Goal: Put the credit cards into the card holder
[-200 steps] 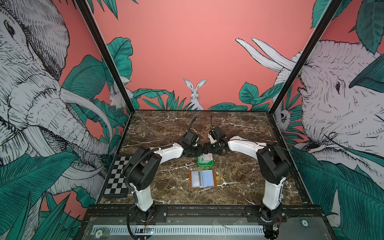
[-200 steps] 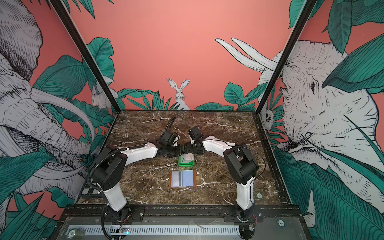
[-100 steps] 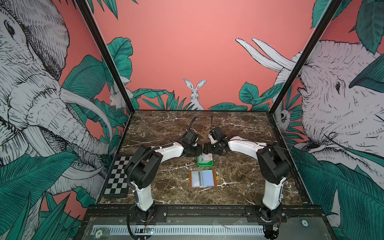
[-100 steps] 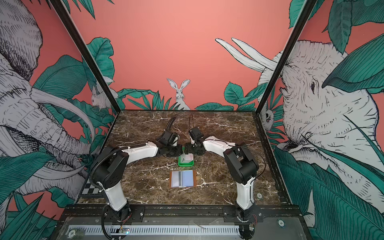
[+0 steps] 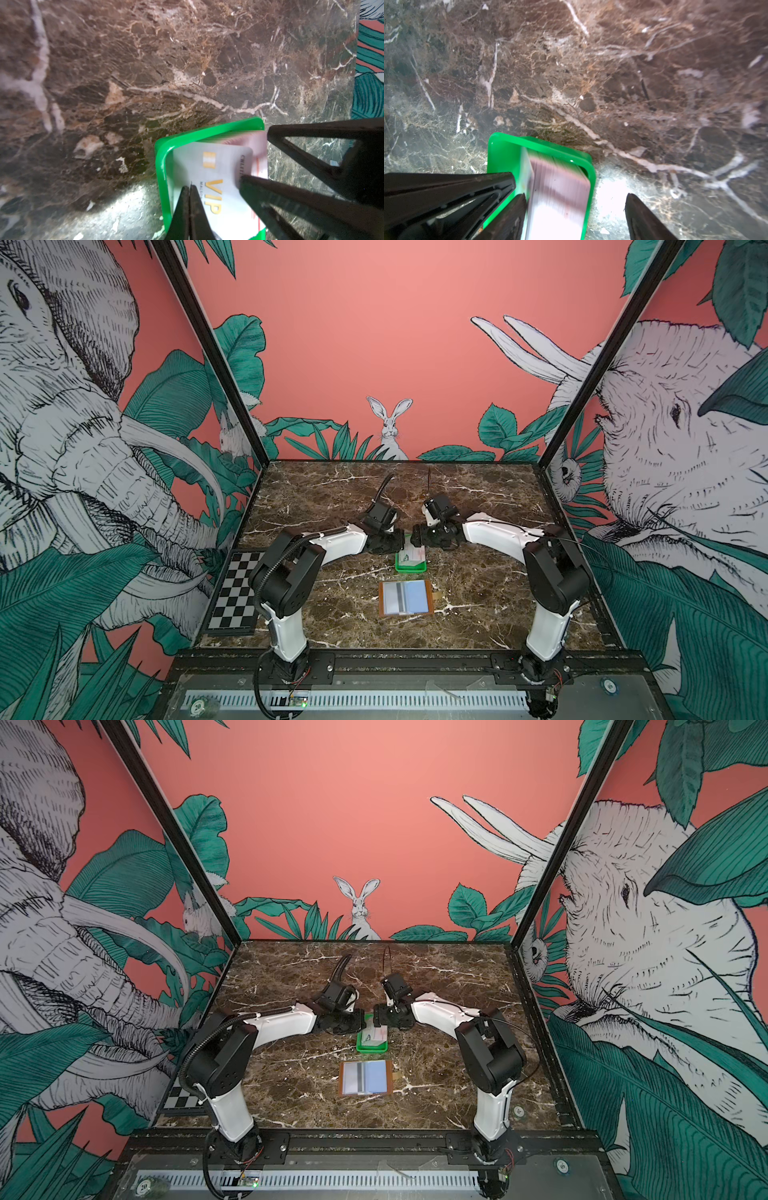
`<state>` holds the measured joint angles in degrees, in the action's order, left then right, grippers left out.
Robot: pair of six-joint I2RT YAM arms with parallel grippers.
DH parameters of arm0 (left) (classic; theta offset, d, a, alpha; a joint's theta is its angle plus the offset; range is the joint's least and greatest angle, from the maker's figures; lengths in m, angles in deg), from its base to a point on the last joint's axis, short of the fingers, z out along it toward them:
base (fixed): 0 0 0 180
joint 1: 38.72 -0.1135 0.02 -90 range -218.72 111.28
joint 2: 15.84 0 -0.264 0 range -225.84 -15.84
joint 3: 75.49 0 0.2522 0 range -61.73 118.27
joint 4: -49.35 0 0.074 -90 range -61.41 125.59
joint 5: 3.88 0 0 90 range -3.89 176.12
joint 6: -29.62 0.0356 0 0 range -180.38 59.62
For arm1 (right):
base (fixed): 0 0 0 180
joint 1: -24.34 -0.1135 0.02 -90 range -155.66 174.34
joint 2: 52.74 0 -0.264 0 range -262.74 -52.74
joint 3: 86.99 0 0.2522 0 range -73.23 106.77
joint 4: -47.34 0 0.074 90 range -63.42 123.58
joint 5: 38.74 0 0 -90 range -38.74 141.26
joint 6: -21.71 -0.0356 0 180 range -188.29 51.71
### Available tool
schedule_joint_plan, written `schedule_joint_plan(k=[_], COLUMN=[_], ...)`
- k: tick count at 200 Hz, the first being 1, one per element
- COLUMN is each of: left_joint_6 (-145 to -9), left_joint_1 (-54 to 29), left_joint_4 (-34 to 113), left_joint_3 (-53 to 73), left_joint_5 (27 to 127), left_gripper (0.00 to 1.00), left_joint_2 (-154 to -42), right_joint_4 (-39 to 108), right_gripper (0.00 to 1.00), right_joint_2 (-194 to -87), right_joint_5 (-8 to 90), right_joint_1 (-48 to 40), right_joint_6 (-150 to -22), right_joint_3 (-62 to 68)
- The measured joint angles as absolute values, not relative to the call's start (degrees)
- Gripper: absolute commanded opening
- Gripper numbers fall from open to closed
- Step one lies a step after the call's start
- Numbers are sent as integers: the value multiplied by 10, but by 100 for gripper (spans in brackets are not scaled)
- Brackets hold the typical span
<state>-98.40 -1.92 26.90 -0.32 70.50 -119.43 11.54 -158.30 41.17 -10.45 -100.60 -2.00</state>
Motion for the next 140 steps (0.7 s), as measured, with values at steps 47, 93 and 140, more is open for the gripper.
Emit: schedule_joint_plan(k=[47, 93, 140], left_joint_6=[-987, -992, -996], left_joint_1=[-19, -21, -21], left_joint_4=[284, 301, 307], left_joint_3=[-7, -7, -7], left_joint_5=[684, 670, 666], left_gripper=[9, 9, 9], left_joint_2=[-1201, -1209, -1211], right_joint_4=[115, 114, 120], right_gripper=[74, 72, 52], right_joint_2=[-1579, -1566, -1529], right_joint_5=[412, 410, 396], right_joint_1=[-104, -104, -104], right_joint_6=[-1006, -1006, -1013], right_joint_3=[-24, -28, -45])
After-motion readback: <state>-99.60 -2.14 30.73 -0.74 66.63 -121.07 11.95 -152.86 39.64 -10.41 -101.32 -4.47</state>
